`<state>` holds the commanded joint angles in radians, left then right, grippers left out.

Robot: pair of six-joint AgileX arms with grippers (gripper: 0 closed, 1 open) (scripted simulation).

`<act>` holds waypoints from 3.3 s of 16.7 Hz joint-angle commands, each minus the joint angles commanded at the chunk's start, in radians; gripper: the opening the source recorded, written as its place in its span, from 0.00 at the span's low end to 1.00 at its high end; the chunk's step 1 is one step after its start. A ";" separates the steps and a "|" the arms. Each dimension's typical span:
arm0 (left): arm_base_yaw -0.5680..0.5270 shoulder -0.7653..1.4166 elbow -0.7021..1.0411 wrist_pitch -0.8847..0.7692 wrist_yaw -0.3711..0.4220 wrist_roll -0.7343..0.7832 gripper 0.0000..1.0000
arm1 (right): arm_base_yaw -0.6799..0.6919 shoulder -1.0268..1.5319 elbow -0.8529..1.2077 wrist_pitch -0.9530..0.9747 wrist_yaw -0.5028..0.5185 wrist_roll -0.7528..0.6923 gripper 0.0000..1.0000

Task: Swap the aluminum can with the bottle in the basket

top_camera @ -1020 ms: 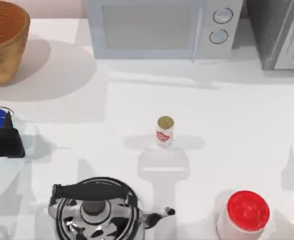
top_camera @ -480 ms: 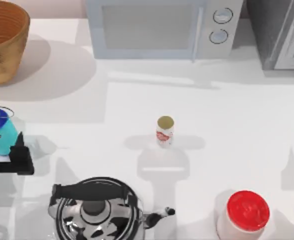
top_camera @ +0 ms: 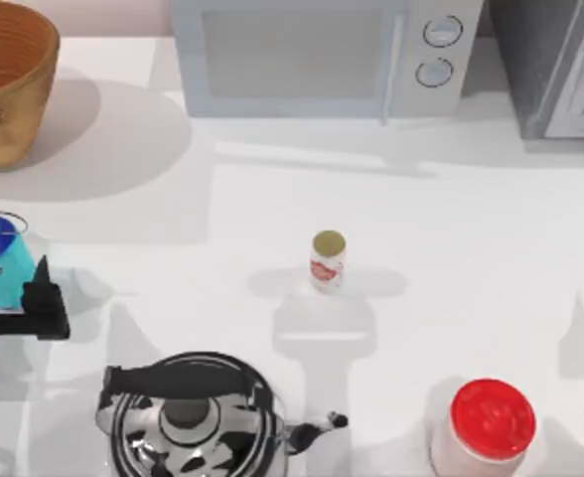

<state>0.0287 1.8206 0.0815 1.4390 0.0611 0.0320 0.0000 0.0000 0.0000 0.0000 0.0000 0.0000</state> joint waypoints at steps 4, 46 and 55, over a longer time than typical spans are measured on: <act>-0.008 0.120 0.125 -0.004 -0.006 -0.002 1.00 | 0.000 0.000 0.000 0.000 0.000 0.000 1.00; -0.129 -0.067 0.739 -0.673 0.169 0.013 0.00 | 0.000 0.000 0.000 0.000 0.000 0.000 1.00; 0.147 -0.095 1.235 -1.332 0.218 0.044 0.00 | 0.000 0.000 0.000 0.000 0.000 0.000 1.00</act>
<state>0.1762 1.7255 1.3169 0.1068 0.2791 0.0763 0.0000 0.0000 0.0000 0.0000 0.0000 0.0000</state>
